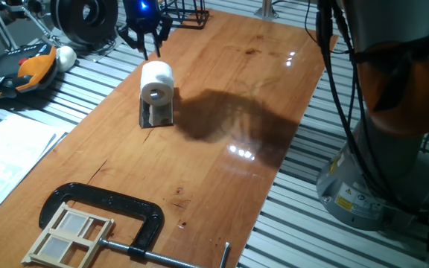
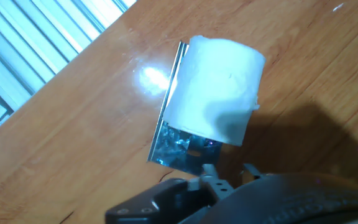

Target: Take the roll of paper down from the shelf

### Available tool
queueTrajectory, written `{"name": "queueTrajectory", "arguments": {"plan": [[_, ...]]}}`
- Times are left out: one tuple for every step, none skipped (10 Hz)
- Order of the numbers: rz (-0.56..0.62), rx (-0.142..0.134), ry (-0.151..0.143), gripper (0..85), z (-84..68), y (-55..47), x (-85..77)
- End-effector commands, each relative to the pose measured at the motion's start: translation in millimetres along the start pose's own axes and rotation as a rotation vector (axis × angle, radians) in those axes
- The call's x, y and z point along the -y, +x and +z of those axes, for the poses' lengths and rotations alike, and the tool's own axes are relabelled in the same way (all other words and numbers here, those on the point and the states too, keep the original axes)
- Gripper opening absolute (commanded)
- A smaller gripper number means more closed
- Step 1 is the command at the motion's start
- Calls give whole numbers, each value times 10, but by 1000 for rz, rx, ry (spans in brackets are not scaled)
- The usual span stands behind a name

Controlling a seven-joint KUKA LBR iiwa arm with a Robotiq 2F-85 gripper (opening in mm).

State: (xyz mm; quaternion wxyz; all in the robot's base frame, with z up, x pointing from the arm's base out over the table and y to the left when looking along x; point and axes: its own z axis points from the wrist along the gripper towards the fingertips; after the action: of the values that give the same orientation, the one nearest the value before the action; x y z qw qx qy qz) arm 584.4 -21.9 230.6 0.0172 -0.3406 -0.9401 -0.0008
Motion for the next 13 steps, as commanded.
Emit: {"name": "queueTrajectory", "arguments": {"plan": [[-1, -2, -3, 0, -8, -8, 3], [-7, 0, 9, 0, -18, -15, 1], [-4, -3, 4, 0, -16, -17, 2], [-3, -2, -5, 0, -12, -23, 7], [-3, 0, 0, 0, -16, -31, 7], [3, -8, 0, 0, -34, -60, 2], [17, -17, -6, 0, -51, -109, 3], [20, -14, -7, 170, -48, -157, 3], [21, -11, -8, 170, -62, -201, -3], [22, -10, -2, 340, -91, -264, -3], [28, -7, -1, 340, -99, -327, -2], [43, 10, -5, 340, -84, -374, -1], [73, 24, -10, 340, -57, -385, -7]]}}
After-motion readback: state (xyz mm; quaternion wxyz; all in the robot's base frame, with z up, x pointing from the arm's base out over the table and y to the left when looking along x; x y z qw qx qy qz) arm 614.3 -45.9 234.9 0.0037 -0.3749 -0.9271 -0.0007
